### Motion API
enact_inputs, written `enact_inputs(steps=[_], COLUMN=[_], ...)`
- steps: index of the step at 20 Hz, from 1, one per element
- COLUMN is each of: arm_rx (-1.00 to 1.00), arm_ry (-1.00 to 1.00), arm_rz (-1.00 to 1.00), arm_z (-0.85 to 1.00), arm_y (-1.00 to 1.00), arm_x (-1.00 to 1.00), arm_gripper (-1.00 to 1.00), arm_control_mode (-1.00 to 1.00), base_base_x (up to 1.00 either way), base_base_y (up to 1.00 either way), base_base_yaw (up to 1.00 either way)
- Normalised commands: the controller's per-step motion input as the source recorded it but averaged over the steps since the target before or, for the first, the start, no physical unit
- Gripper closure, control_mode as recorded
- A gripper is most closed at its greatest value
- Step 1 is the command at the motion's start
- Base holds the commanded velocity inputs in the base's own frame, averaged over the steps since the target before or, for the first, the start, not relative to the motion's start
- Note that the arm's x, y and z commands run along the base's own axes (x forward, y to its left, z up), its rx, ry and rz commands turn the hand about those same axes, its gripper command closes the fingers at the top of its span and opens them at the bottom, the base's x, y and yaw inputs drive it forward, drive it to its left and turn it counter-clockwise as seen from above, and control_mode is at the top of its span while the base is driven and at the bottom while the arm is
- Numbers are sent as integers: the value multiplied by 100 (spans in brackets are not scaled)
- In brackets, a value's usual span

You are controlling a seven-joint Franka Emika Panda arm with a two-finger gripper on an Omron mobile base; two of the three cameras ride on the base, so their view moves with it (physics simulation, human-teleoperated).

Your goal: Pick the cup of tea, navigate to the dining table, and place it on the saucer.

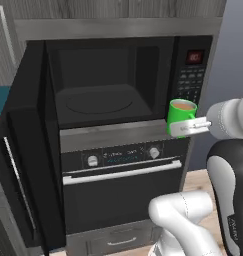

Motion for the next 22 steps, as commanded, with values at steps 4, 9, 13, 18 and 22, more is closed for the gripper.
enact_inputs(steps=[4,9,13,18,22], arm_rx=[0,0,0,0,0], arm_ry=[0,0,0,0,0], arm_rz=[0,0,0,0,0], arm_z=[0,0,0,0,0], arm_y=[0,0,0,0,0], arm_x=[0,0,0,0,0], arm_gripper=[100,100,100,100,100], arm_control_mode=[100,100,100,100,100], base_base_x=[-56,-11,3,13,9], base_base_y=[-40,-100,-73,-4,15], base_base_yaw=[-12,-37,-76,-90,-91])
